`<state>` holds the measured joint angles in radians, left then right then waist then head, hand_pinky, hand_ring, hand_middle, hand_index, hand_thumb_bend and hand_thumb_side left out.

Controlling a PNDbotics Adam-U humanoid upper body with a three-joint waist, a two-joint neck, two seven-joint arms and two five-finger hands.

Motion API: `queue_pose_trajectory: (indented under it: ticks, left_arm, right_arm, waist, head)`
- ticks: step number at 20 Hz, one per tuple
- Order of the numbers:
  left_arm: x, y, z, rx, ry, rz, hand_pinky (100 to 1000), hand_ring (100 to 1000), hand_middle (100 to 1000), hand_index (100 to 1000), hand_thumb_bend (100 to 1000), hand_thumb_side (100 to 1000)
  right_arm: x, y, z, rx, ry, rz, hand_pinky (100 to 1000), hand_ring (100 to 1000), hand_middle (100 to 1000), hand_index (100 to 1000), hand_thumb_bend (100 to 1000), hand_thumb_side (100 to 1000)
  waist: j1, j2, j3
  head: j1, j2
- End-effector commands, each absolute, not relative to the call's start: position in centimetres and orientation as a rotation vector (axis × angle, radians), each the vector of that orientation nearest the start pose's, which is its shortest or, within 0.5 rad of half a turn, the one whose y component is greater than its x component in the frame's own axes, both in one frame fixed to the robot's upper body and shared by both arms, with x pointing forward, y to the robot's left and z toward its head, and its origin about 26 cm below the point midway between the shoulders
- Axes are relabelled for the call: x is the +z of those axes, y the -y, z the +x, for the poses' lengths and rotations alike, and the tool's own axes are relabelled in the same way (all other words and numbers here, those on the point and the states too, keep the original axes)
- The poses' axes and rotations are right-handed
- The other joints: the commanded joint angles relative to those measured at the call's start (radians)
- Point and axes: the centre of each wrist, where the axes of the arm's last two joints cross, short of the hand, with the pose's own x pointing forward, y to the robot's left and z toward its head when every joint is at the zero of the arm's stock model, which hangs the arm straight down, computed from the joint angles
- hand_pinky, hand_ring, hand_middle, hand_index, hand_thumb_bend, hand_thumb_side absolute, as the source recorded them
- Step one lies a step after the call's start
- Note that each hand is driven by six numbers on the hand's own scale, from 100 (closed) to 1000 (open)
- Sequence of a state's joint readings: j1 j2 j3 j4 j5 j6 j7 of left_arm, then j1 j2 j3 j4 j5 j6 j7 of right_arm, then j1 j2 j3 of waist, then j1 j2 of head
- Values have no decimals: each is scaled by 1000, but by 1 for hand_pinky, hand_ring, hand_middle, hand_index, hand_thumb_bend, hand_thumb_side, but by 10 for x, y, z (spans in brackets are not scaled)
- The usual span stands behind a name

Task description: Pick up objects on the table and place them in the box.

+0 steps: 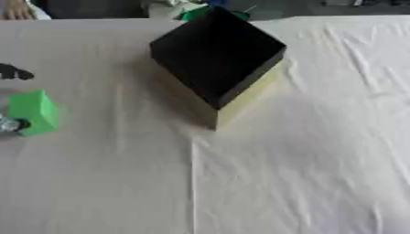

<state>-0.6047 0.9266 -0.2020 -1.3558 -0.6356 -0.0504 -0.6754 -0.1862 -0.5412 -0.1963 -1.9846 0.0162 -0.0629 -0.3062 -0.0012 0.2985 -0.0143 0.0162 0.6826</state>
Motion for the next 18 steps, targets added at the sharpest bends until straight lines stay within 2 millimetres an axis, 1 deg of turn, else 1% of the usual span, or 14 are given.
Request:
queue_pose_trajectory:
  ticks: [1,2,4,5,7,9,11,12,14,15,16,18]
  left_arm:
    - [246,-402,384,-1590,978,872,880,961,885,955,426,370]
    - [245,-402,385,-1597,975,860,876,954,873,939,420,369]
    - [245,-402,385,-1607,966,856,828,890,784,857,417,373]
    - [245,-403,385,-1609,958,862,813,870,756,837,418,373]
    - [245,-403,385,-1609,949,887,768,807,671,776,392,366]
    - [247,-402,385,-1602,959,925,750,769,622,743,364,354]
    - [250,-400,384,-1595,981,966,714,715,565,691,302,326]
    - [252,-399,384,-1593,998,983,697,699,550,676,265,315]
    - [259,-393,384,-1587,1064,996,681,686,538,665,226,307]
    - [264,-389,383,-1585,1099,1002,676,684,535,664,203,311]
    - [268,-385,383,-1583,1128,1004,676,684,535,664,203,311]
    - [282,-374,382,-1583,1190,1011,665,677,530,662,158,320]
  right_arm:
    - [222,347,279,116,2332,-707,675,734,740,808,100,1000]
    - [222,347,279,112,2331,-708,674,734,740,808,100,1000]
    - [222,347,279,107,2329,-709,674,734,740,808,100,1000]
    - [221,347,279,105,2329,-709,674,734,740,808,100,1000]
    - [221,347,279,100,2329,-708,674,734,740,809,100,1000]
    - [220,347,279,99,2325,-707,674,734,740,809,100,1000]
    - [220,347,279,100,2322,-705,674,733,739,809,100,1000]
    - [220,347,279,100,2321,-704,674,734,739,809,100,1000]
    - [220,347,279,101,2321,-705,675,734,740,809,100,1000]
    - [220,347,279,102,2322,-706,675,734,740,809,100,1000]
    - [220,347,279,103,2323,-708,675,734,740,809,100,1000]
    - [222,348,279,110,2326,-715,678,736,741,810,100,1000]
  waist:
    - [2,-12,-3]
    - [2,-12,-3]
    - [2,-11,-3]
    - [3,-11,-3]
    - [2,-11,-3]
    - [1,-11,-3]
    - [0,-12,-3]
    - [0,-12,-3]
    - [0,-14,-3]
    - [0,-15,-2]
    - [0,-16,-2]
    - [1,-19,0]
  head:
    - [3,-6]
    - [3,-4]
    - [3,-3]
    - [4,-3]
    - [4,-3]
    - [3,-3]
    - [3,-3]
    - [3,-3]
    - [2,-2]
    - [2,-2]
    - [1,-1]
    - [0,2]
